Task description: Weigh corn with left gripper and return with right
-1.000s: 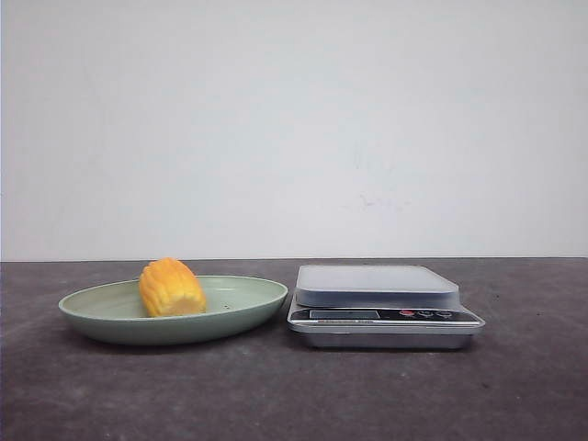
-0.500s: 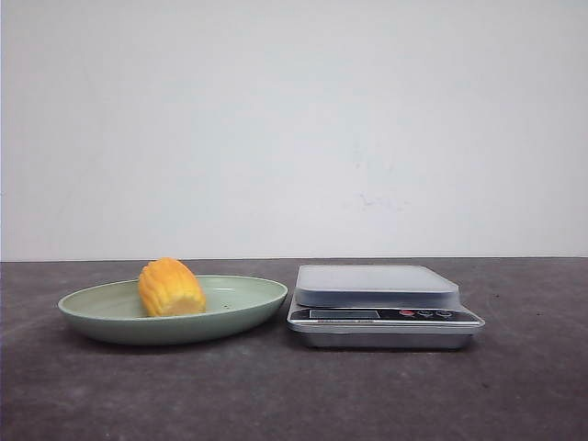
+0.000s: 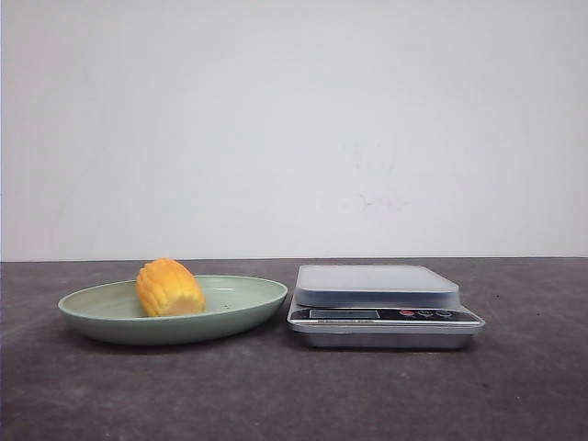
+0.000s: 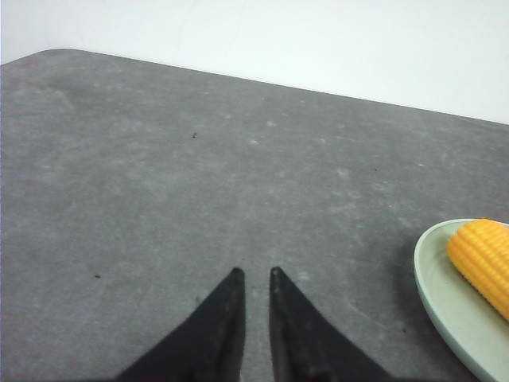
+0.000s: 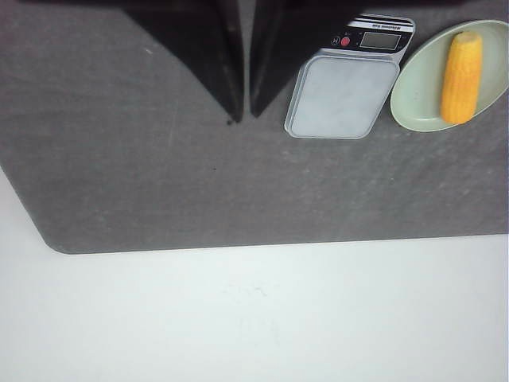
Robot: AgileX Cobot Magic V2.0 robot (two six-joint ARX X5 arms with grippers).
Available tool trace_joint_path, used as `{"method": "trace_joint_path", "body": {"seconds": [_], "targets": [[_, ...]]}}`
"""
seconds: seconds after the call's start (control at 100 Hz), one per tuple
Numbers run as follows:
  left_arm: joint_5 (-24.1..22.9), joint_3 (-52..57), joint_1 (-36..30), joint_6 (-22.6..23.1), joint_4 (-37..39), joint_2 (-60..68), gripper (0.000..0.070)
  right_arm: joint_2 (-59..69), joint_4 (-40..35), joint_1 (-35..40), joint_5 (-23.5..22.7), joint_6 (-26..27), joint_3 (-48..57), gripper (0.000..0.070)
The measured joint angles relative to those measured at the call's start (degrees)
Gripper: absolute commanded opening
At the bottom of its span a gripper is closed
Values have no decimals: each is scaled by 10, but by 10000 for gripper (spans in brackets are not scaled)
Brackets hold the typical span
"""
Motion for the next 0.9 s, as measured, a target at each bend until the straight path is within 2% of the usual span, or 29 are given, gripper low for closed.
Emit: {"method": "trace_joint_path", "body": {"seconds": [0.13, 0.24, 0.37, 0.57, 0.74, 0.9], "targets": [[0, 0, 0, 0, 0, 0, 11, -9, 75, -34, 0, -18, -13, 6], [0, 0, 0, 0, 0, 0, 11, -54, 172, -87, -5, -33, -81, 6], [0, 0, 0, 0, 0, 0, 11, -127, 304, -124, -36, -49, -219, 6], [0, 0, 0, 0, 0, 0, 11, -215, 468, -147, -49, -55, -474, 6], [0, 0, 0, 0, 0, 0, 11, -262, 556, -147, -49, -50, -635, 6], [0, 0, 0, 0, 0, 0, 11, -274, 591, -147, -49, -46, -728, 6]]}}
